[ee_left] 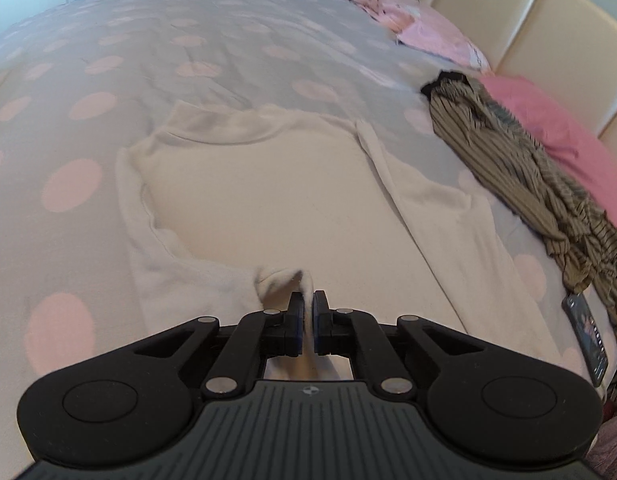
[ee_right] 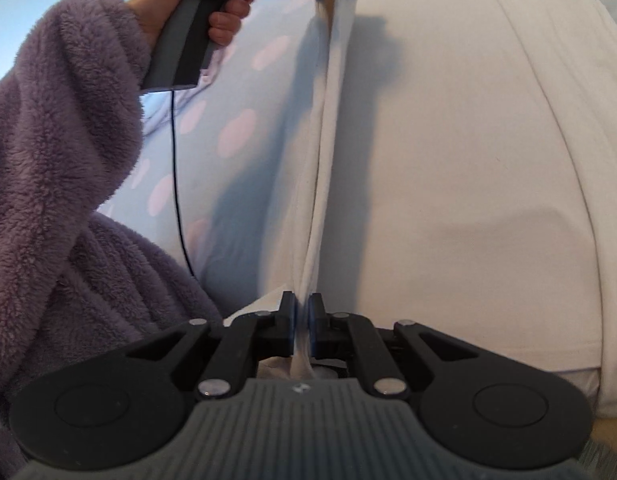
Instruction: Fold clothes
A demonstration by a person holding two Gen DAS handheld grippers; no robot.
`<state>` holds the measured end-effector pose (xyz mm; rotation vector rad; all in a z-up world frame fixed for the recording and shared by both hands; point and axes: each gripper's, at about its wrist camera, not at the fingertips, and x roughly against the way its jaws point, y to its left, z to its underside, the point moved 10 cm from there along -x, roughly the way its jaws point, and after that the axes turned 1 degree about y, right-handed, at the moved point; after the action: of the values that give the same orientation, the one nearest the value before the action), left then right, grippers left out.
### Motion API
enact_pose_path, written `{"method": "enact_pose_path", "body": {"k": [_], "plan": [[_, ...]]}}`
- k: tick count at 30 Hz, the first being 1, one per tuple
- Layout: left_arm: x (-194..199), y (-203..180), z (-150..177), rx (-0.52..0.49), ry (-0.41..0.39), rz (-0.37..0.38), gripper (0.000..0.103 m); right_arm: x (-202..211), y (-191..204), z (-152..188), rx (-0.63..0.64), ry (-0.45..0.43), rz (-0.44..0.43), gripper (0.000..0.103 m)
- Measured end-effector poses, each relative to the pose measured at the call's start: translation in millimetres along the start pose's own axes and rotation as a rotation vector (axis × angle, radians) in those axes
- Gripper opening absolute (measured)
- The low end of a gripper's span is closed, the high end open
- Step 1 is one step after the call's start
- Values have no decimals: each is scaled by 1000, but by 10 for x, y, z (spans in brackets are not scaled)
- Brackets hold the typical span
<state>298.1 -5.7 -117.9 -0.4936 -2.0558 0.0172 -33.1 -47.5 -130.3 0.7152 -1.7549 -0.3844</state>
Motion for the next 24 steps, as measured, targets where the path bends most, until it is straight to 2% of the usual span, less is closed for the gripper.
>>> {"method": "enact_pose_path", "body": {"k": [3, 4, 6, 7, 11, 12, 14, 15, 20, 24], "plan": [[-158, -69, 29, -1, 29, 4, 5, -56, -134, 44, -33, 16, 26, 8], [-180, -90, 31, 5, 36, 10, 8, -71, -173, 59, -43, 21, 34, 8], [-190, -142, 31, 11, 50, 29, 26, -97, -232, 93, -67, 34, 40, 8], [-165, -178, 24, 11, 52, 42, 28, -108, -251, 115, -72, 41, 45, 11], [61, -178, -37, 27, 8, 64, 34, -128, -322, 110, -59, 51, 82, 14], [140, -132, -61, 39, -11, 53, 34, -103, -315, 104, -47, 40, 96, 15], [284, -15, -93, 53, -42, 9, 34, -45, -289, 72, -7, 3, 137, 27], [325, 23, -87, 48, -47, -6, 35, -16, -271, 49, 15, -19, 156, 28], [328, 61, 15, 14, -29, -50, 35, 88, -349, -98, 73, -59, 135, 29], [75, -28, 148, -83, 17, -139, 35, 25, -260, -136, 118, -43, 156, 29]]}}
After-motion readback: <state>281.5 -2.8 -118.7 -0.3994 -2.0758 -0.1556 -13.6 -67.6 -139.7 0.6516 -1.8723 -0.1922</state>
